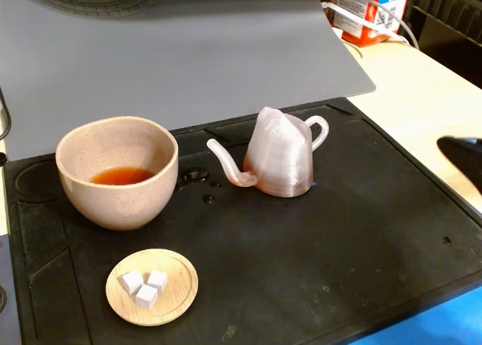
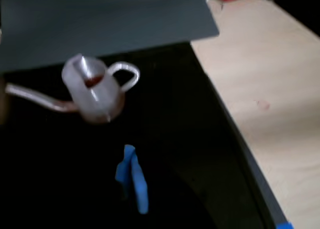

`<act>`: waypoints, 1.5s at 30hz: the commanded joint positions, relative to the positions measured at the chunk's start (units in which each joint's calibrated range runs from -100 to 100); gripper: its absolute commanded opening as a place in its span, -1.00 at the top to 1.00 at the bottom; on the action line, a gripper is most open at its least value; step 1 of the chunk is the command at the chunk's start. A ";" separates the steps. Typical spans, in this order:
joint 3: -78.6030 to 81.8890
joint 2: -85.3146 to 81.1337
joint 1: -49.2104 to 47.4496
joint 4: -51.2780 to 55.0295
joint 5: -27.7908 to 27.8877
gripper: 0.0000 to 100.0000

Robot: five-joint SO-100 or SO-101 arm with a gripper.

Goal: Pick up a kettle and pour liquid into a cup.

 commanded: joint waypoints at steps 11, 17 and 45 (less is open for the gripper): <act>0.11 -0.86 -3.60 9.01 0.29 0.99; 0.11 -0.86 -3.83 19.13 0.34 0.99; 0.11 -1.29 -3.91 40.57 0.34 0.99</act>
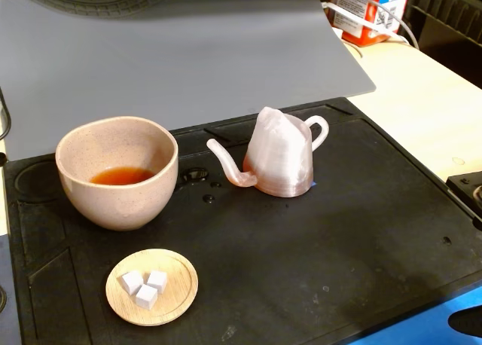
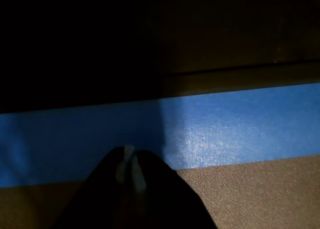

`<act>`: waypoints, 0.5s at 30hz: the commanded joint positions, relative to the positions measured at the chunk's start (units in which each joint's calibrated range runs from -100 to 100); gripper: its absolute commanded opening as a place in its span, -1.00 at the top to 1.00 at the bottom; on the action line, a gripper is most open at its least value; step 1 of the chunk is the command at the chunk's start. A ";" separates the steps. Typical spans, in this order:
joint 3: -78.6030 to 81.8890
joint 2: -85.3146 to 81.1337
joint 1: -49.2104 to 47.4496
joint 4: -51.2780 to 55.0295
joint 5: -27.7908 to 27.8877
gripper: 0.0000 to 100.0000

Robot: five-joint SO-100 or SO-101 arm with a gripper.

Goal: Pick up a kettle and pour liquid into a cup.

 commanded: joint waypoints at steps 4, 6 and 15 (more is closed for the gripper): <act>0.11 -0.26 -0.05 0.14 0.13 0.99; 0.11 -0.26 -0.05 0.14 0.13 0.99; 0.11 -0.35 -0.13 0.22 0.13 0.99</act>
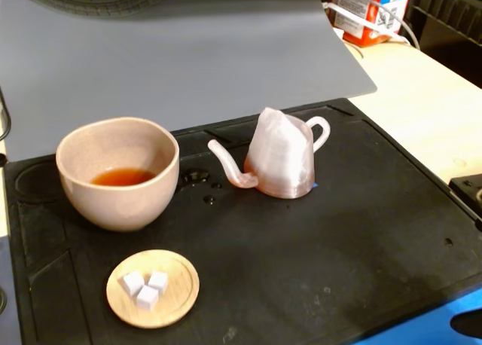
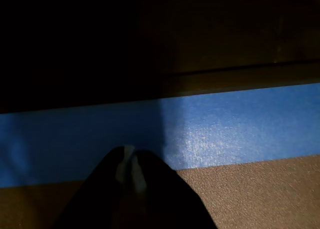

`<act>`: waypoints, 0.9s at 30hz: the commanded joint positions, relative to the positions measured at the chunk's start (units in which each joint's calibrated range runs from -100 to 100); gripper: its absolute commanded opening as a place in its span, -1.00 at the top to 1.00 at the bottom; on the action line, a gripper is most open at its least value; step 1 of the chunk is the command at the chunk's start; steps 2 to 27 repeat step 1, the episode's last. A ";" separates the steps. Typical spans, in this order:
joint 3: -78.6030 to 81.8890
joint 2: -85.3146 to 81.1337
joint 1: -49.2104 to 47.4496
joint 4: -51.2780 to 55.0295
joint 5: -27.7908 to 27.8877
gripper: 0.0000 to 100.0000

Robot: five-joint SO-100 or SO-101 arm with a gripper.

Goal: Pick up a kettle and pour liquid into a cup.

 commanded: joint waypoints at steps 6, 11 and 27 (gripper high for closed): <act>0.11 -0.35 -0.20 0.22 0.13 0.99; 0.11 -0.35 -0.20 0.22 0.13 0.99; 0.11 -0.35 -0.20 0.22 0.13 0.99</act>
